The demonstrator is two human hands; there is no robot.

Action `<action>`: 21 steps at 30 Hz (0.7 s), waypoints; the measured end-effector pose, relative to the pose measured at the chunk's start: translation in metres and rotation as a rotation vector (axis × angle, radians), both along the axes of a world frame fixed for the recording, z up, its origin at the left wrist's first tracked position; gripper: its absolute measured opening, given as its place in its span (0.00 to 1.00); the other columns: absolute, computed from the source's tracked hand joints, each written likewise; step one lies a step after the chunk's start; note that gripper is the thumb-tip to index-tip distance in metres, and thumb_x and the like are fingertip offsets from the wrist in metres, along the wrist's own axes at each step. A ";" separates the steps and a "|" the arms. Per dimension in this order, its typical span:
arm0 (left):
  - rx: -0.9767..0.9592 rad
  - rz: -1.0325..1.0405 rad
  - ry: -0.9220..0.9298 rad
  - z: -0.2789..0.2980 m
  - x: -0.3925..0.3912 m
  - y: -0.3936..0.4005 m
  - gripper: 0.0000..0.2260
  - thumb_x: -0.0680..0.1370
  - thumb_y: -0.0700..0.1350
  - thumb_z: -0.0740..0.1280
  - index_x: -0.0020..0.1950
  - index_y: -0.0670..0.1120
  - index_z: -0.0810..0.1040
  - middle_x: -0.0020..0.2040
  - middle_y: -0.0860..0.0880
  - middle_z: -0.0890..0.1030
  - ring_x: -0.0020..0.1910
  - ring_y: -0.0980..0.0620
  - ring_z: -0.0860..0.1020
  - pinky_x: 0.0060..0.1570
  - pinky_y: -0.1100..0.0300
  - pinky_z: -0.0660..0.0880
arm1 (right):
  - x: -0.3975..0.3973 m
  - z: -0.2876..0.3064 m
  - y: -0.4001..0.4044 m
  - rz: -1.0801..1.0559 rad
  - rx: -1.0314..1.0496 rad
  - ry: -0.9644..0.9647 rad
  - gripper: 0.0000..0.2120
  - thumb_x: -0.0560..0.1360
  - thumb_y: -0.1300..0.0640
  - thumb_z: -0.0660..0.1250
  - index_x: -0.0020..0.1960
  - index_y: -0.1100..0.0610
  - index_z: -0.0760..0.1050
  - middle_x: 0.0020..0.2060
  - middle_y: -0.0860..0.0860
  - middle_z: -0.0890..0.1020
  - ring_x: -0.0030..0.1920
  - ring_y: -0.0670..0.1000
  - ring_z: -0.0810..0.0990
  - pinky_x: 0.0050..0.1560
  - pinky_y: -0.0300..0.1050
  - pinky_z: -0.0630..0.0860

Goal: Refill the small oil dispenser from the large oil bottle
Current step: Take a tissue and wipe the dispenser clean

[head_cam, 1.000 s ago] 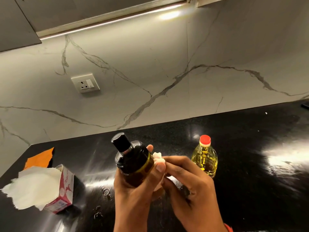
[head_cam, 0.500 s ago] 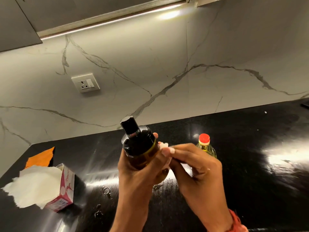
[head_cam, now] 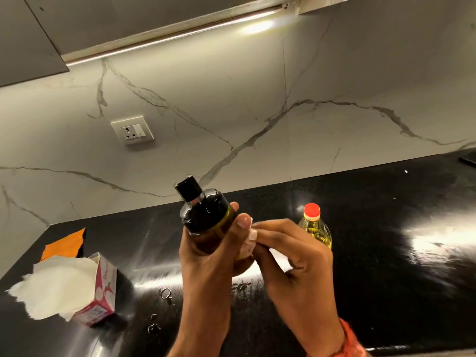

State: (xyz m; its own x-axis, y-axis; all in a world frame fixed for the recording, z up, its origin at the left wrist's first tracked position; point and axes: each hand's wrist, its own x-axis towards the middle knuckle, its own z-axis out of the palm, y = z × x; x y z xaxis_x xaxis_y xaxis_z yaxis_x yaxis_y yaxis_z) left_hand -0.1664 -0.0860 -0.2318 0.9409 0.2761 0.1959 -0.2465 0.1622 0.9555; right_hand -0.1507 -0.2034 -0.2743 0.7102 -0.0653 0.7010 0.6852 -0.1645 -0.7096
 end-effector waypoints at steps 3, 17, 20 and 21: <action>-0.013 -0.007 0.018 -0.005 -0.008 -0.003 0.29 0.59 0.53 0.80 0.59 0.50 0.82 0.52 0.47 0.87 0.51 0.47 0.86 0.41 0.57 0.83 | 0.006 0.002 -0.001 -0.008 0.010 0.021 0.12 0.74 0.67 0.75 0.55 0.57 0.86 0.51 0.46 0.86 0.54 0.44 0.85 0.51 0.42 0.84; -0.009 0.027 0.005 -0.005 -0.014 -0.003 0.21 0.65 0.43 0.81 0.57 0.48 0.82 0.46 0.49 0.87 0.43 0.52 0.86 0.37 0.60 0.82 | -0.018 -0.003 -0.001 -0.021 -0.020 0.019 0.12 0.73 0.67 0.74 0.54 0.56 0.86 0.48 0.45 0.86 0.49 0.46 0.86 0.46 0.45 0.84; -0.012 0.006 0.005 -0.009 -0.017 -0.006 0.21 0.66 0.44 0.81 0.56 0.48 0.81 0.47 0.50 0.87 0.46 0.52 0.86 0.40 0.61 0.82 | -0.010 -0.005 -0.005 -0.004 -0.003 0.060 0.12 0.75 0.68 0.74 0.55 0.57 0.85 0.48 0.47 0.86 0.51 0.48 0.86 0.48 0.49 0.84; -0.008 -0.002 0.004 -0.010 -0.018 -0.006 0.21 0.66 0.45 0.81 0.56 0.50 0.80 0.47 0.51 0.87 0.47 0.52 0.86 0.42 0.62 0.82 | -0.008 -0.006 -0.006 -0.009 -0.004 0.092 0.11 0.75 0.67 0.74 0.54 0.55 0.85 0.48 0.47 0.86 0.50 0.47 0.86 0.48 0.49 0.84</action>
State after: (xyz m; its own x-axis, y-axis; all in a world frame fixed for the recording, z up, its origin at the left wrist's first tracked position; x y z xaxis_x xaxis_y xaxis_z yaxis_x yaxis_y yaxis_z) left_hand -0.1840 -0.0923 -0.2415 0.9424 0.2755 0.1897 -0.2422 0.1707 0.9551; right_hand -0.1587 -0.2098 -0.2803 0.7709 -0.0691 0.6332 0.6159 -0.1729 -0.7686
